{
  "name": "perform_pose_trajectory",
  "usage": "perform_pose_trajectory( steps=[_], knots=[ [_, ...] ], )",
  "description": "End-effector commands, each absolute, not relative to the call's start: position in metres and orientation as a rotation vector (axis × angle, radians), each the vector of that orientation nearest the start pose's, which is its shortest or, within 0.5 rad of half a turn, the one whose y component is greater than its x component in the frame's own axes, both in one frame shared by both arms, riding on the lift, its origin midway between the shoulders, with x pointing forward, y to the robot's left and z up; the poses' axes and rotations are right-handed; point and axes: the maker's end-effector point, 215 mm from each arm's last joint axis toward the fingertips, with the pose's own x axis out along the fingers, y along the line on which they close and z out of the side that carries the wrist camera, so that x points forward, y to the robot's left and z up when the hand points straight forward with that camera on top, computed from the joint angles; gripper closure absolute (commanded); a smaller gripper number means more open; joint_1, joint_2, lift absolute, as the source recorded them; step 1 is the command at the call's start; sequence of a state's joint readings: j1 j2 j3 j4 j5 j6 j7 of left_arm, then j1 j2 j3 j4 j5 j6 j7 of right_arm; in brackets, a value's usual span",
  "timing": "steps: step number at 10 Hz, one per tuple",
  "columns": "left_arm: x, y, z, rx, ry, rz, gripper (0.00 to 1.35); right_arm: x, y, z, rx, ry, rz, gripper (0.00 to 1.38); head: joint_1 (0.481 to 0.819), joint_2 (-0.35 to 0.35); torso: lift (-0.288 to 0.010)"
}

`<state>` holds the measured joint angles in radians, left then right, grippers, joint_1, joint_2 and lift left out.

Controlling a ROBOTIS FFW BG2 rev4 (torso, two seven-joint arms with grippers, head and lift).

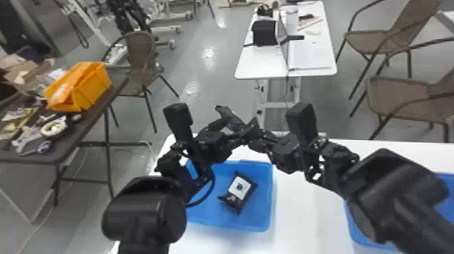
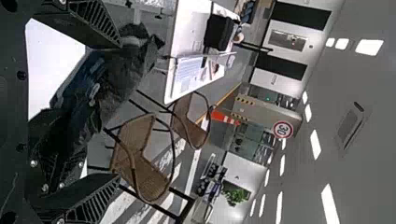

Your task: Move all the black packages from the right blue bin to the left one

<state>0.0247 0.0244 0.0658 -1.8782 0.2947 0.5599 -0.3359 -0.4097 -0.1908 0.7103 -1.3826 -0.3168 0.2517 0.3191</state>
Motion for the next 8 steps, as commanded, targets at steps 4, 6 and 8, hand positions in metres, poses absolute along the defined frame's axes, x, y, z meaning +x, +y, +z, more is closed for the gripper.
perform_pose_trajectory(
  steps=[4,6,8],
  knots=[
    [0.565,0.148,-0.342,-0.3,0.285,-0.372,1.03,0.551,0.104,-0.368,-0.127,0.222,0.956,1.06,0.695,0.244,0.0],
    [0.565,0.16,-0.329,-0.275,0.205,-0.328,1.21,0.55,0.103,-0.369,-0.123,0.221,0.957,1.06,0.695,0.244,0.0],
    [0.561,0.178,-0.318,-0.271,0.133,-0.256,1.21,0.55,0.102,-0.369,-0.118,0.221,0.955,1.06,0.695,0.256,0.0]
  ],
)
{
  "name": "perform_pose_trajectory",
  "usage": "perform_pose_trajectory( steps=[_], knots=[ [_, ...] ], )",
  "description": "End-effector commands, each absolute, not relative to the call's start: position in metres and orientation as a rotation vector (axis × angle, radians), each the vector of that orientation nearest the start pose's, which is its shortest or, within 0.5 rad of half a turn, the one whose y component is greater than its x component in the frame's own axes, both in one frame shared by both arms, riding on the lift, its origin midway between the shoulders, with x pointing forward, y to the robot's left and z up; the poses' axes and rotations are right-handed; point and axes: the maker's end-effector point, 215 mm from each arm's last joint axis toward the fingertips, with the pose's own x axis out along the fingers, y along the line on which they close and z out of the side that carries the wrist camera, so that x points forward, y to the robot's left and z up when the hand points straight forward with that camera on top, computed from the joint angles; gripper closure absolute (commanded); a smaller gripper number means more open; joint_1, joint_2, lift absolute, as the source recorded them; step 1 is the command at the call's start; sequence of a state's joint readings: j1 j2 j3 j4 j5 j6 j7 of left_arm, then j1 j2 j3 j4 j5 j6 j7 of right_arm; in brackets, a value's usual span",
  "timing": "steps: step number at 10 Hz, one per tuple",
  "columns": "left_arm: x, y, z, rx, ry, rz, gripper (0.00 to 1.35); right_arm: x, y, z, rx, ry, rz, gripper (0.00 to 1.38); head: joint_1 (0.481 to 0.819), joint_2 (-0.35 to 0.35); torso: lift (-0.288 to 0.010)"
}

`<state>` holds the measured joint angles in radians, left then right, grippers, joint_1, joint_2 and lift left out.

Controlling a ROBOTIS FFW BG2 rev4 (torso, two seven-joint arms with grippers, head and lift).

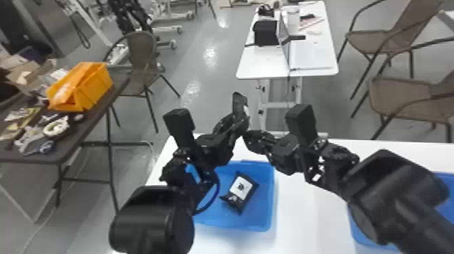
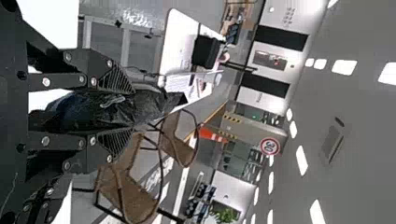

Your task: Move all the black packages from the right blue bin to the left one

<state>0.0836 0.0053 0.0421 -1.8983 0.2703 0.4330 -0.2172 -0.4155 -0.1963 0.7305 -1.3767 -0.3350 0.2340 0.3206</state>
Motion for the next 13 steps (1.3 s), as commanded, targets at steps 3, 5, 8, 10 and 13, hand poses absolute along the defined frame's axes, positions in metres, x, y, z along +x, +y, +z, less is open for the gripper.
perform_pose_trajectory(
  steps=[3,5,8,10,13],
  knots=[
    [0.558,0.186,-0.31,-0.268,0.085,-0.225,1.21,0.551,0.101,-0.369,-0.109,0.211,0.953,1.06,0.695,0.275,0.0],
    [0.556,0.199,-0.305,-0.265,0.056,-0.2,1.21,0.558,0.082,-0.363,-0.078,0.173,0.908,0.59,0.695,0.278,0.0],
    [0.527,0.253,-0.366,-0.138,0.163,-0.088,1.21,0.571,-0.034,-0.366,0.019,0.178,0.627,0.15,0.695,0.256,0.0],
    [0.496,0.264,-0.448,-0.14,0.313,-0.057,1.21,0.563,-0.091,-0.386,0.068,0.217,0.509,0.16,0.695,0.209,0.0],
    [0.492,0.266,-0.481,-0.146,0.35,-0.049,1.17,0.56,-0.109,-0.389,0.077,0.227,0.477,0.16,0.695,0.17,0.0]
  ],
)
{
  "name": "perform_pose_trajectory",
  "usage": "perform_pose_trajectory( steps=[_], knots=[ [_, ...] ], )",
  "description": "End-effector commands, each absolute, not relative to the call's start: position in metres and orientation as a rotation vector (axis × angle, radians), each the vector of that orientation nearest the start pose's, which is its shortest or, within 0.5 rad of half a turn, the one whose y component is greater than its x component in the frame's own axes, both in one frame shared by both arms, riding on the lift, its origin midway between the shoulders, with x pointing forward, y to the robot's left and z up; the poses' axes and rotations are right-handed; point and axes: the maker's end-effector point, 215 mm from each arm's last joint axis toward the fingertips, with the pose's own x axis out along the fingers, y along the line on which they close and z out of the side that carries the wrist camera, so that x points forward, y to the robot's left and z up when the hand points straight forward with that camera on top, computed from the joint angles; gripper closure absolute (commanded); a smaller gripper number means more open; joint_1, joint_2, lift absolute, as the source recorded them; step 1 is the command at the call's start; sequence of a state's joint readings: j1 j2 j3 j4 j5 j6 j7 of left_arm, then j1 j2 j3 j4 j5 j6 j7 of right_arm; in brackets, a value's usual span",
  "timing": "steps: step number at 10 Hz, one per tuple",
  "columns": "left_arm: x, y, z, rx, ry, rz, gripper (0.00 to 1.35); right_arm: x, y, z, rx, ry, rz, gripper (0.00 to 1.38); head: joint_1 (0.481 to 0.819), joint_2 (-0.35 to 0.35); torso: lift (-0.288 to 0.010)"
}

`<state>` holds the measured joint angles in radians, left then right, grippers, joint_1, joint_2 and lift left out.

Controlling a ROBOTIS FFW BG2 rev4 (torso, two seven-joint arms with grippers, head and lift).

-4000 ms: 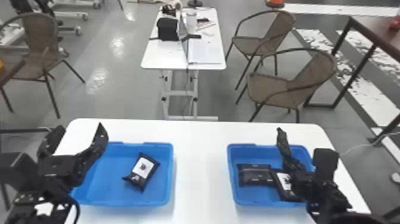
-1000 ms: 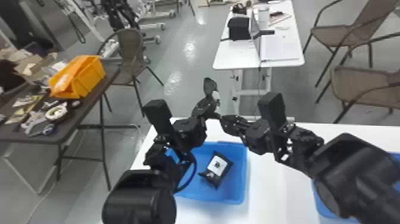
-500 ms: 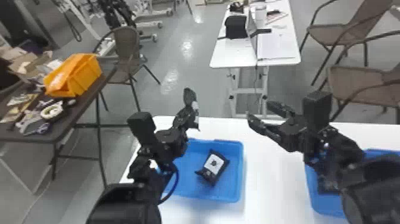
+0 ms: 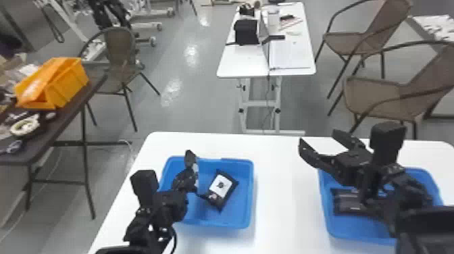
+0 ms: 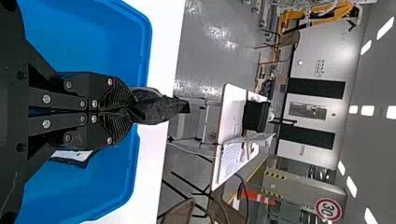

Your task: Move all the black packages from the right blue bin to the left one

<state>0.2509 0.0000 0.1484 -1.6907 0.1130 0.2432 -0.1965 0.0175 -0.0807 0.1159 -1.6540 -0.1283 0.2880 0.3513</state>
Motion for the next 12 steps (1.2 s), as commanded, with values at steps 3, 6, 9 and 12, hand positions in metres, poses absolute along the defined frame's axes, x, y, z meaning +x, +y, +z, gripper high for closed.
perform_pose_trajectory(
  steps=[3,6,9,12],
  knots=[
    [0.496,0.263,-0.463,-0.194,0.296,-0.069,0.01,0.561,-0.122,-0.382,0.045,0.214,0.454,0.16,0.695,0.161,0.0],
    [0.509,0.274,-0.38,-0.115,0.083,-0.057,0.18,0.549,-0.181,-0.397,0.052,0.251,0.329,0.16,0.695,0.128,0.0],
    [0.512,0.271,-0.31,-0.081,-0.084,-0.066,0.17,0.515,-0.242,-0.457,0.046,0.363,0.231,0.16,0.695,0.078,0.0],
    [0.511,0.257,-0.288,-0.081,-0.141,-0.086,0.17,0.494,-0.265,-0.515,0.07,0.48,0.231,0.16,0.695,0.015,0.0]
  ],
)
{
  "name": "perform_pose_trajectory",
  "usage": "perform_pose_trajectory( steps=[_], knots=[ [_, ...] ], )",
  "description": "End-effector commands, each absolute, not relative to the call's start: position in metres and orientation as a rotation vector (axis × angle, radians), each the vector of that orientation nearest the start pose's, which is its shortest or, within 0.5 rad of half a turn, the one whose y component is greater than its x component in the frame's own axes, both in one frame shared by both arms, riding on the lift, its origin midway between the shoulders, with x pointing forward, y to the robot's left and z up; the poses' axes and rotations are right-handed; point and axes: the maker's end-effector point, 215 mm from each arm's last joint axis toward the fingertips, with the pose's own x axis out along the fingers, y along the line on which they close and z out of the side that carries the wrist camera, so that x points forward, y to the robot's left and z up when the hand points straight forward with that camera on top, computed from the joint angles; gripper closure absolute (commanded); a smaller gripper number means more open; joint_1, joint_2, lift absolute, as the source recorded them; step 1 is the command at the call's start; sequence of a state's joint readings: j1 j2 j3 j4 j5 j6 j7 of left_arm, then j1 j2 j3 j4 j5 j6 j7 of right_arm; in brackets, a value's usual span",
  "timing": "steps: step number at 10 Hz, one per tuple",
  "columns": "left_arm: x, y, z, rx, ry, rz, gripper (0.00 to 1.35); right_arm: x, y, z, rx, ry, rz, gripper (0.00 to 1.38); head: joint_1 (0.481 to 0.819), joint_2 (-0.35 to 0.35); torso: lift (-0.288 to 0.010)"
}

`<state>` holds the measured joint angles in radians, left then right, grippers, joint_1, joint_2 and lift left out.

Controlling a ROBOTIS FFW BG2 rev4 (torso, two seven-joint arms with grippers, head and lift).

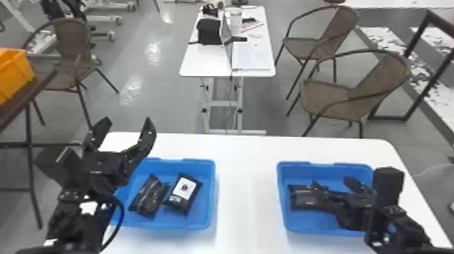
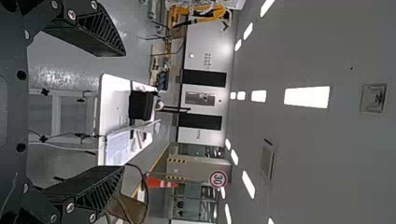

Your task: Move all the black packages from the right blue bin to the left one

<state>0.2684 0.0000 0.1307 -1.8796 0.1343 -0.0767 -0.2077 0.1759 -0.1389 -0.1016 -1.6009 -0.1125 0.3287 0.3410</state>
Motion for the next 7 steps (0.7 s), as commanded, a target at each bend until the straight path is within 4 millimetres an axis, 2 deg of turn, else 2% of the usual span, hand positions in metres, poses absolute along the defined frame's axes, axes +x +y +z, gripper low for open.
perform_pose_trajectory(
  steps=[1,4,7],
  knots=[
    [0.512,0.254,-0.289,-0.086,-0.136,-0.092,0.17,0.489,-0.273,-0.527,0.072,0.503,0.21,0.16,0.695,0.007,0.0],
    [0.512,0.256,-0.29,-0.088,-0.136,-0.084,0.17,0.478,-0.303,-0.553,0.046,0.599,0.135,0.16,0.695,-0.034,0.0],
    [0.511,0.255,-0.29,-0.088,-0.136,-0.084,0.17,0.476,-0.346,-0.569,0.043,0.669,0.047,0.16,0.695,-0.071,0.0]
  ],
)
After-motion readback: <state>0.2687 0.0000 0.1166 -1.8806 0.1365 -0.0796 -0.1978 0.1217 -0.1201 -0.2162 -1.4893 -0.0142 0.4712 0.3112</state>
